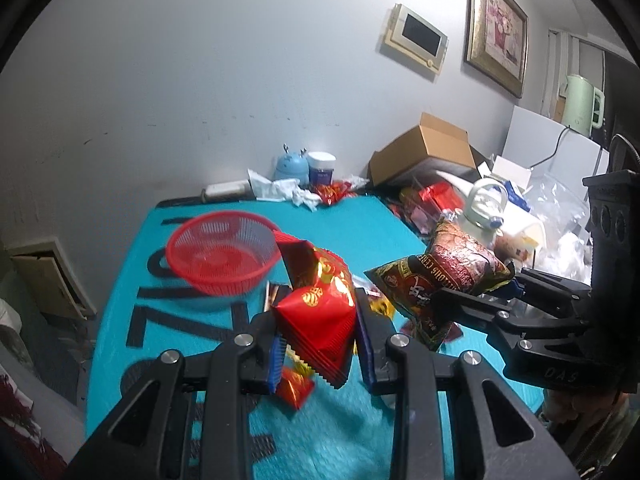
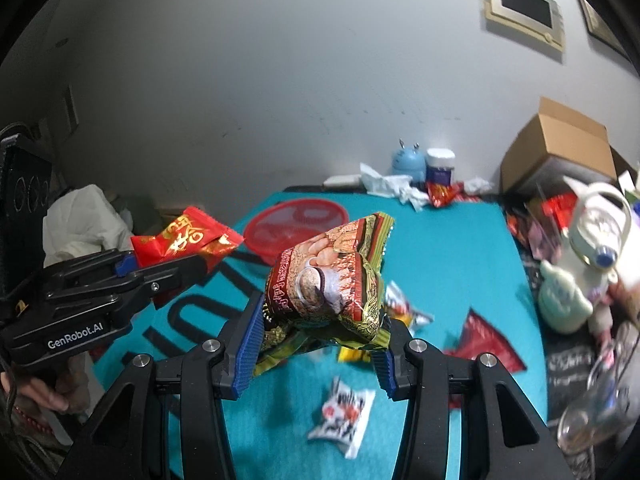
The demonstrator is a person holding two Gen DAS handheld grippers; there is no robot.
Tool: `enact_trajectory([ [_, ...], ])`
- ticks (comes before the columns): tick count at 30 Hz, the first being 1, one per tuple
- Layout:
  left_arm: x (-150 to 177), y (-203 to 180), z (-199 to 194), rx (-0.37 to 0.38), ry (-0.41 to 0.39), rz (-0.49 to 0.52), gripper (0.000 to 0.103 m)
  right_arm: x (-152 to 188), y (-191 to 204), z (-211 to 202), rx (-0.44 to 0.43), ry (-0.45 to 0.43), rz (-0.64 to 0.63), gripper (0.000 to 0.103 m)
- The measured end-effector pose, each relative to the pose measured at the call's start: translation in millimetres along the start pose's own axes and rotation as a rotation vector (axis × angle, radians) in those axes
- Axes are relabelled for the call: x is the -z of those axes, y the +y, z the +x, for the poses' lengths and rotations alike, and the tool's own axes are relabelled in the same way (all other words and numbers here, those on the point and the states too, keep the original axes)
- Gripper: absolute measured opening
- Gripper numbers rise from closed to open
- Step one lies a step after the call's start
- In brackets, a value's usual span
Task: Organize snacks
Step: 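Lift both held snacks and carry them over the red basket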
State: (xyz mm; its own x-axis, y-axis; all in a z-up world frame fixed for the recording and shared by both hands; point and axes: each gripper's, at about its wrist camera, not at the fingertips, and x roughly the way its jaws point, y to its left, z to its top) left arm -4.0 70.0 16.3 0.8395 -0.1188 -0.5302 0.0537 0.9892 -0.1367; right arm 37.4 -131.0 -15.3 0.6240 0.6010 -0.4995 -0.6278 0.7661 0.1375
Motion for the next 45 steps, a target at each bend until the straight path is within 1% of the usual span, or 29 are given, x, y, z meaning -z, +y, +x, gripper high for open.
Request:
enact_trajectory([
  [4, -14.8, 7.4, 7.0, -0.007, -0.019, 0.005, 0.029, -18.1, -0.4, 9.8, -0.003, -0.014, -0.022, 0.048],
  [6, -23.1, 11.1, 11.3, -0.024, -0.029, 0.017, 0.029, -25.6, 0.1, 13.9, -0.002, -0.022, -0.034, 0.048],
  [12, -45.9, 20.9, 21.8, -0.046, -0.060, 0.048, 0.029, -51.0, -1.1, 35.7, -0.005, -0.021, -0.050, 0.048],
  [16, -59.3, 32.9, 32.4, -0.051, -0.065, 0.044, 0.029, -66.2, 0.2, 51.2, -0.007, -0.024, -0.074, 0.048],
  [20, -71.6, 45.4, 44.1, -0.075, -0.074, 0.051, 0.029, -81.5, 4.0, 66.3, -0.012, -0.034, -0.095, 0.048],
  [25, -84.4, 61.6, 61.3, -0.084, -0.070, 0.042, 0.029, -99.6, 8.4, 89.5, -0.016, -0.045, -0.125, 0.048],
  [28, -90.5, 71.1, 73.6, -0.115, -0.071, 0.043, 0.029, -108.6, 10.7, 103.9, -0.019, -0.046, -0.148, 0.048],
  [31, -95.0, 82.1, 88.7, -0.142, -0.058, 0.038, 0.029, -115.2, 10.1, 120.6, -0.006, -0.040, -0.164, 0.048],
  [35, -97.3, 96.4, 107.8, -0.168, -0.030, 0.029, 0.029, -122.0, 7.7, 143.2, -0.011, -0.023, -0.167, 0.048],
  [45, -101.0, 125.4, 158.8, -0.190, 0.064, -0.002, 0.029, -132.7, 6.0, 193.8, -0.008, 0.039, -0.168, 0.048],
])
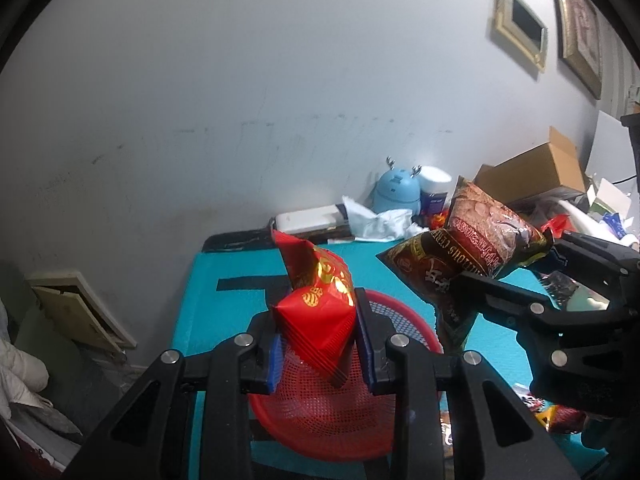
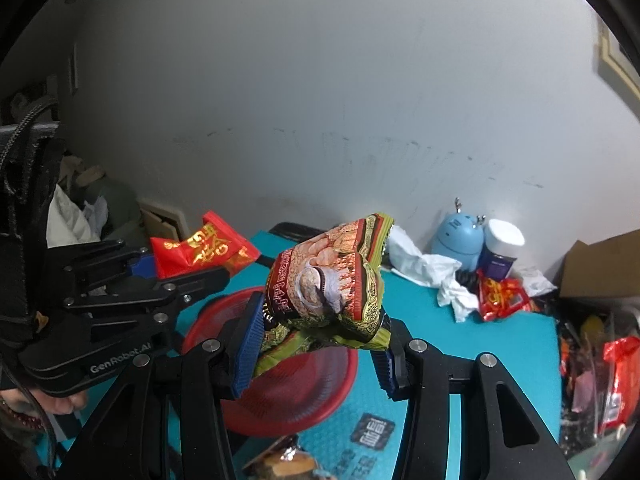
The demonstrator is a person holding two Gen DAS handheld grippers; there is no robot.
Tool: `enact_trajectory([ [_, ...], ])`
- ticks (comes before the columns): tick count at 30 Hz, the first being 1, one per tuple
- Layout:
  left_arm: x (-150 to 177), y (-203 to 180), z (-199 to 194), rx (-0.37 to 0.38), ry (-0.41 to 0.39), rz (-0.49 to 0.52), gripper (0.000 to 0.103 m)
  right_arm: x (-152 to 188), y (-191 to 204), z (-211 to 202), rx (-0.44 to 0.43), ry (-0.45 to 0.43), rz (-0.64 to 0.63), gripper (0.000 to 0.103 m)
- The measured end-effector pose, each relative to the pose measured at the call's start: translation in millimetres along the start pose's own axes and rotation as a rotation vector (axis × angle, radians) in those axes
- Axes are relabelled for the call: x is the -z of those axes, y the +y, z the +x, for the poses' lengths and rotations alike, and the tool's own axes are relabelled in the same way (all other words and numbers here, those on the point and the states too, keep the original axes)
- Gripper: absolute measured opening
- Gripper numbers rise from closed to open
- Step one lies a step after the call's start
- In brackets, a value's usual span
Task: Organize snacks
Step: 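Lift both held snacks and carry them over the red basket, then open both tools to drop the snacks into the red basket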
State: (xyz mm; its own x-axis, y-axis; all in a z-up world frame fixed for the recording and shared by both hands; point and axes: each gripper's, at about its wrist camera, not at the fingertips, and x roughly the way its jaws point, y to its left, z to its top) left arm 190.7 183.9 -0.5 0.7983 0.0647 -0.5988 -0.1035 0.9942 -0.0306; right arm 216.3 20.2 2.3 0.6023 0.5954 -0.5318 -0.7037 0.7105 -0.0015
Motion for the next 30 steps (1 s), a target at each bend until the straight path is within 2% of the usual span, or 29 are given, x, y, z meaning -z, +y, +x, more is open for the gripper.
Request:
enact_trajectory([
  [8, 0.2, 8.8, 36.4, -0.046, 0.055, -0.016, 0.029, 0.2, -2.1, 34.5, 0.010, 0.051, 0.000, 0.048],
  [19, 10.4, 17.8, 73.4, -0.059, 0.169, -0.050, 0.029, 7.9, -9.0, 67.8, 0.000, 0.147, 0.021, 0.048],
  [26, 13.8, 19.8, 80.7, -0.041, 0.211, -0.057, 0.030, 10.7, -5.7, 71.6, 0.010, 0.154, -0.003, 0.048],
  [29, 15.4, 18.7, 81.0, -0.055, 0.217, -0.063, 0.041, 10.5, -5.7, 70.7, 0.018, 0.159, -0.015, 0.048],
  [30, 15.4, 18.3, 79.7, -0.059, 0.213, -0.064, 0.048, 10.6, -6.0, 69.8, 0.020, 0.161, -0.016, 0.048],
])
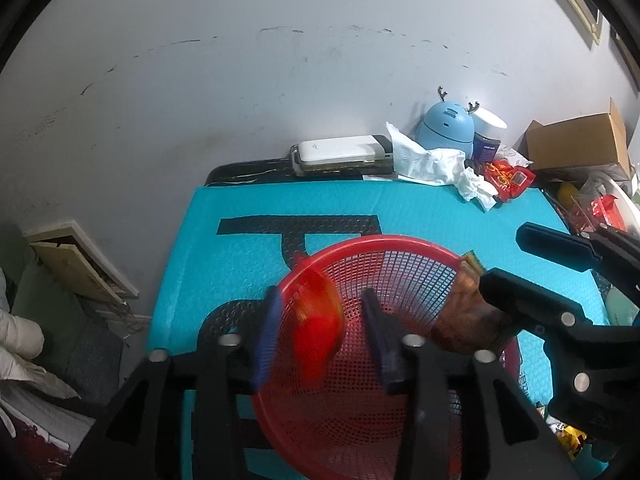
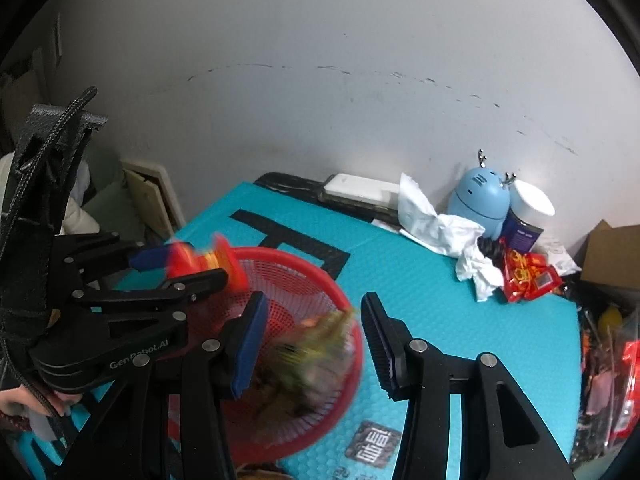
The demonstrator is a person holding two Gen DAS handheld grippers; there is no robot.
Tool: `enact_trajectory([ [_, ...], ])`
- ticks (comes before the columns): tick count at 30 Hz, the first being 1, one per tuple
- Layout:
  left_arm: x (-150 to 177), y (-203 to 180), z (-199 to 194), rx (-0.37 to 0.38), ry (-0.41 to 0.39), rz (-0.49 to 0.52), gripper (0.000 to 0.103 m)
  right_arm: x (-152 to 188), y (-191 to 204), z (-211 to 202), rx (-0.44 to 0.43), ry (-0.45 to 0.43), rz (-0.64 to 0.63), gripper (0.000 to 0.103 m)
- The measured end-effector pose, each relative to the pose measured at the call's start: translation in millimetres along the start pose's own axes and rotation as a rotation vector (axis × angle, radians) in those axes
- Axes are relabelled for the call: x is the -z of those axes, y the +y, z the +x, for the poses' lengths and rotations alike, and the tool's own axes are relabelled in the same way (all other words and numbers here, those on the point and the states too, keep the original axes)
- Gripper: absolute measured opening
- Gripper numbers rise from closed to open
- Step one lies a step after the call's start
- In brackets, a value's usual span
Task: Organize snacks
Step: 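Open both tools to drop the snacks into the red basket, then move both tools back over the remaining snacks on the mat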
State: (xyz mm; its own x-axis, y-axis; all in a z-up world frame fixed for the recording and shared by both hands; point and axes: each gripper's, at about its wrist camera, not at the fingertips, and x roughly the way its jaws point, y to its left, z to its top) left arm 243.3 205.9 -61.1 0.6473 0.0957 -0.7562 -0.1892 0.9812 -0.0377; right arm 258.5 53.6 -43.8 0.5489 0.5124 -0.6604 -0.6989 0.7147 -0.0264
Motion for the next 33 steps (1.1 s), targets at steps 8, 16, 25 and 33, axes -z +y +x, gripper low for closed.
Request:
enact_trajectory([
  [8, -6.6, -5.4, -22.5, -0.010, -0.044, 0.000, 0.054, -2.5, -5.1, -18.0, 0.005, -0.023, 0.017, 0.048],
  [16, -16.3, -12.5, -61.8, -0.010, -0.102, 0.010, 0.054, -11.3, -5.7, -57.5, 0.029, -0.088, 0.016, 0.048],
  [25, -19.3, -27.8, -116.6, -0.008, -0.186, 0.032, 0.054, -14.3, -0.8, -110.8, 0.047, -0.171, 0.016, 0.049],
  [33, -14.6, -43.1, -166.9, 0.008, -0.252, 0.052, 0.054, -6.5, 6.2, -164.6, 0.060, -0.245, 0.023, 0.053],
])
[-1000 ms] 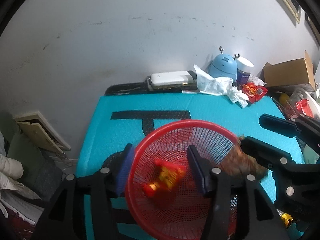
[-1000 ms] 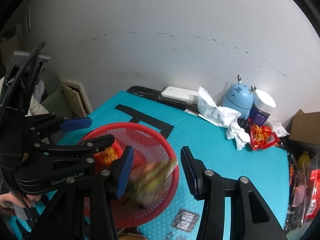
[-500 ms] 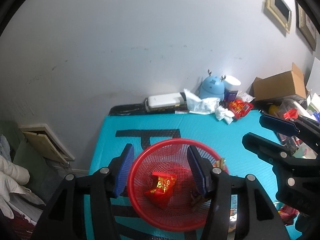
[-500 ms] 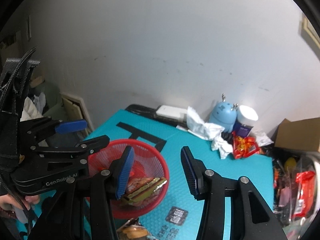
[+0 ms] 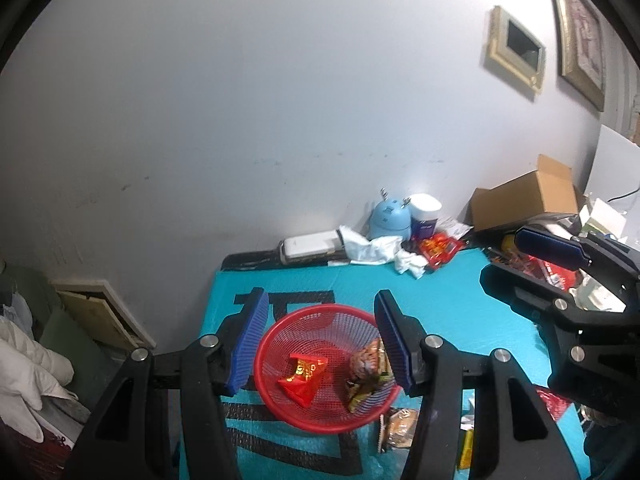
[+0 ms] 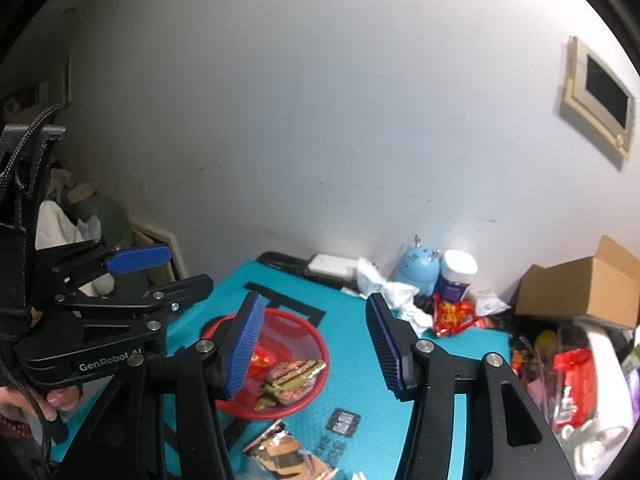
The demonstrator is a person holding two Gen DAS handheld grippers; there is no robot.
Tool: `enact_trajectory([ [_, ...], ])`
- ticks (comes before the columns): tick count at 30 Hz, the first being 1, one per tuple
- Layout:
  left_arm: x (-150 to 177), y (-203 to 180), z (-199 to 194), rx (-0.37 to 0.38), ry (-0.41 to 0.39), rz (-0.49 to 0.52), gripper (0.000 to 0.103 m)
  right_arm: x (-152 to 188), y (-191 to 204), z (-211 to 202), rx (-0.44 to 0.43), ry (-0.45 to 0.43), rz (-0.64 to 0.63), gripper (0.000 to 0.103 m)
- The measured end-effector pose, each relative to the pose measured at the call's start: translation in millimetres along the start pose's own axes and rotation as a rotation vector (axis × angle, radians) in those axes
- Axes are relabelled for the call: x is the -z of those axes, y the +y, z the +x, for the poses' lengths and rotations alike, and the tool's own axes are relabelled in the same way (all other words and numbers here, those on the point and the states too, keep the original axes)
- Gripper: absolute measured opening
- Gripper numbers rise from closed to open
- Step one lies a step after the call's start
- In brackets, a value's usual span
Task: Organize snacks
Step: 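Move both tools back over the remaining snacks on the mat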
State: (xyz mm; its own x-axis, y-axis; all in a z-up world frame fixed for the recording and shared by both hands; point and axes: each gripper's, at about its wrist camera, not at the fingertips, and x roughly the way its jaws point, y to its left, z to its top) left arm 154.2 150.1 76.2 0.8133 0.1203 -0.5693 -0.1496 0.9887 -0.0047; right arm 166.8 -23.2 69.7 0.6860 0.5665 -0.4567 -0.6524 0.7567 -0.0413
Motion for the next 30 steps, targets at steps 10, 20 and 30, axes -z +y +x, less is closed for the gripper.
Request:
enact_trajectory([
  [10, 8.1, -29.3, -58.6, 0.051, -0.057, 0.046, 0.054, 8.2, 1.2, -66.2, 0.028, -0.054, 0.011, 0.057],
  [20, 34.7, -58.4, -103.8, 0.103, -0.069, 0.087, 0.054, 28.8, -0.3, -119.5, 0.064, -0.071, 0.021, 0.059],
  [30, 69.8, -73.3, -115.9, 0.156, -0.026, 0.098, 0.054, 67.2, 7.6, -149.5, 0.077, -0.050, 0.032, 0.059],
])
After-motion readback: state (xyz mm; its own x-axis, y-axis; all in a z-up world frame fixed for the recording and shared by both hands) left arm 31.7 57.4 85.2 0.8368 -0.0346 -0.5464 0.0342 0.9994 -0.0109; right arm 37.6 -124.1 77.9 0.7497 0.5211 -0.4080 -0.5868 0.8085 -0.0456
